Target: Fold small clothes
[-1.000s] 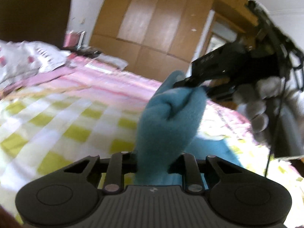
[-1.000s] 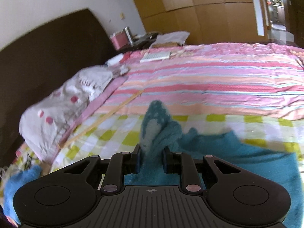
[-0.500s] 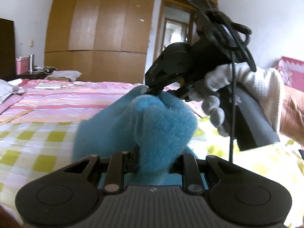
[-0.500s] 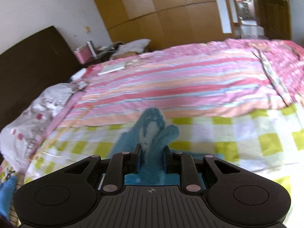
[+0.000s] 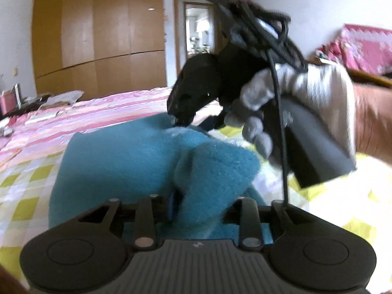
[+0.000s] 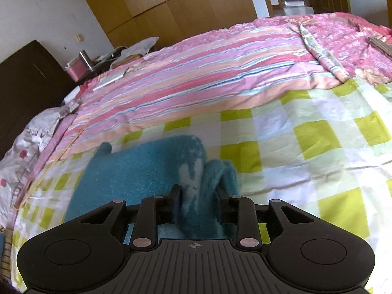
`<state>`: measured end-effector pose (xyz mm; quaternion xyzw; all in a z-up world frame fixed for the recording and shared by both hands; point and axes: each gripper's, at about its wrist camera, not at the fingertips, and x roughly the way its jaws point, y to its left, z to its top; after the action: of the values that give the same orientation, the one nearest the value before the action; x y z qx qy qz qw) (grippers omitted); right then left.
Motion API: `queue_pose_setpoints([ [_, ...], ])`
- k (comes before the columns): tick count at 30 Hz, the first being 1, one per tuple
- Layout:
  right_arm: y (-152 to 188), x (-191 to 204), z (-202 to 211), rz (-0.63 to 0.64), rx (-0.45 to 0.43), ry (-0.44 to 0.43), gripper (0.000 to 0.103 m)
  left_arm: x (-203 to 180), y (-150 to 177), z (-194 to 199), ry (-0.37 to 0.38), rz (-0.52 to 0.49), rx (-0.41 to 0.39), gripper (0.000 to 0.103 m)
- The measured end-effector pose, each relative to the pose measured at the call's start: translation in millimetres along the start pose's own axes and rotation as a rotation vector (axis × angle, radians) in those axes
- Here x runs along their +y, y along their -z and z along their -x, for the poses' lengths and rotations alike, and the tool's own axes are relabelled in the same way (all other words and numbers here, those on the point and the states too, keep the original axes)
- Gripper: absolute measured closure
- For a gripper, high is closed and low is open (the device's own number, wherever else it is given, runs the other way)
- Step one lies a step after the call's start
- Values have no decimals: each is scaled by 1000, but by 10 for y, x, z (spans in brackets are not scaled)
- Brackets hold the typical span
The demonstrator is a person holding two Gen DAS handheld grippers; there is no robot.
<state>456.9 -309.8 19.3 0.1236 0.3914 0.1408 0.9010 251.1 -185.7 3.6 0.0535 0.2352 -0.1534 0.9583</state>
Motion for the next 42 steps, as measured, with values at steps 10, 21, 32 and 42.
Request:
queue_pose_setpoints([
  [10,501,98,884,49,-63,-117,61,-5,125,324,66,-104,-20,48],
  [21,964,88,706,56,50,-161,65,593,202,842,13,27,14,46],
  [32,1193,-87,867,-64,-8,-174,84,1155,229,492,-38,203,58,38],
  [42,619,-33,616,-113,-91,-148,54,1310,164,672,-28,236,8,38],
])
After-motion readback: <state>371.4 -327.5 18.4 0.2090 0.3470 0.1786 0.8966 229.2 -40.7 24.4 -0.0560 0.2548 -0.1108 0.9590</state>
